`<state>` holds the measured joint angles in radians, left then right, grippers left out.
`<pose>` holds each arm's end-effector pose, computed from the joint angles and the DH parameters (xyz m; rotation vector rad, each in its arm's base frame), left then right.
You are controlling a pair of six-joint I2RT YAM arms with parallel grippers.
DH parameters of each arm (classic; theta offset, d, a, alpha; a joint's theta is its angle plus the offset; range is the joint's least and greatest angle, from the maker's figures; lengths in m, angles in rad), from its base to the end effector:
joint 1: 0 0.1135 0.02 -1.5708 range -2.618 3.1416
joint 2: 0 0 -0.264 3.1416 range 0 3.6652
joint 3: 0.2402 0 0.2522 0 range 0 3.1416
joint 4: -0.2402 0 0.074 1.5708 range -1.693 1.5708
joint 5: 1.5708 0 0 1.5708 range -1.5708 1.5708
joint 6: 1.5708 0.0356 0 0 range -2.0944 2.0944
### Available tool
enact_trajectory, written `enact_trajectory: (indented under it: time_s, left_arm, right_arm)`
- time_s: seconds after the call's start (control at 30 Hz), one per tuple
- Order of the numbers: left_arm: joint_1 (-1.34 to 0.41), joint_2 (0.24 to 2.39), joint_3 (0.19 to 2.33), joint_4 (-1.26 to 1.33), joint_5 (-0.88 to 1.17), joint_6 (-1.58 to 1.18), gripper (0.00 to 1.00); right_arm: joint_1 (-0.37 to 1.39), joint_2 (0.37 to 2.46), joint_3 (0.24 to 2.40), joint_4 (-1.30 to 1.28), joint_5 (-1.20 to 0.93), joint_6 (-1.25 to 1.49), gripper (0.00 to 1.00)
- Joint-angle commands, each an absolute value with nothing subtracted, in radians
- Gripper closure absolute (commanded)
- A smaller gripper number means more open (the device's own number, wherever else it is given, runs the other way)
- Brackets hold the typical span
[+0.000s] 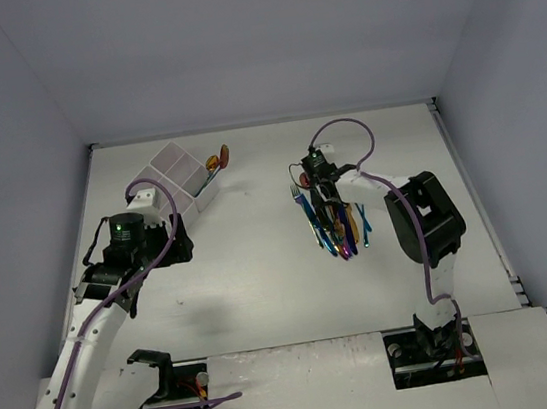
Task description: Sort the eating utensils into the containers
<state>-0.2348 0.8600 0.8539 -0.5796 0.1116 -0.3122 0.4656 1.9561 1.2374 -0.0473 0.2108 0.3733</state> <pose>0.1782 -0.0467 0.3116 -0.0191 2.1847 -0.4340 0.3800 0.1826 0.1666 -0.0027 2.3224 0.1780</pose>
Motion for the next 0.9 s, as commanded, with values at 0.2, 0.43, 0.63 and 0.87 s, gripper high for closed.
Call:
enact_trajectory:
  time_s: [0.2, 0.43, 0.63, 0.87]
  left_arm:
    - [-0.238, 0.859, 0.865, -0.538, 0.130, -0.330, 0.26]
    - [-0.238, 0.841, 0.878, -0.538, 0.155, -0.333, 0.26]
    - [-0.239, 0.855, 0.921, -0.525, 0.219, -0.347, 0.26]
    - [-0.239, 0.898, 0.982, -0.474, 0.358, -0.399, 0.26]
  right_arm:
    - [0.442, 1.945, 1.206, -0.112, 0.198, 0.350, 1.00]
    - [0.445, 1.870, 1.219, -0.109, 0.184, 0.310, 1.00]
    - [0.455, 1.739, 1.233, -0.098, 0.143, 0.258, 1.00]
    - [0.488, 1.629, 1.223, -0.071, 0.061, 0.196, 1.00]
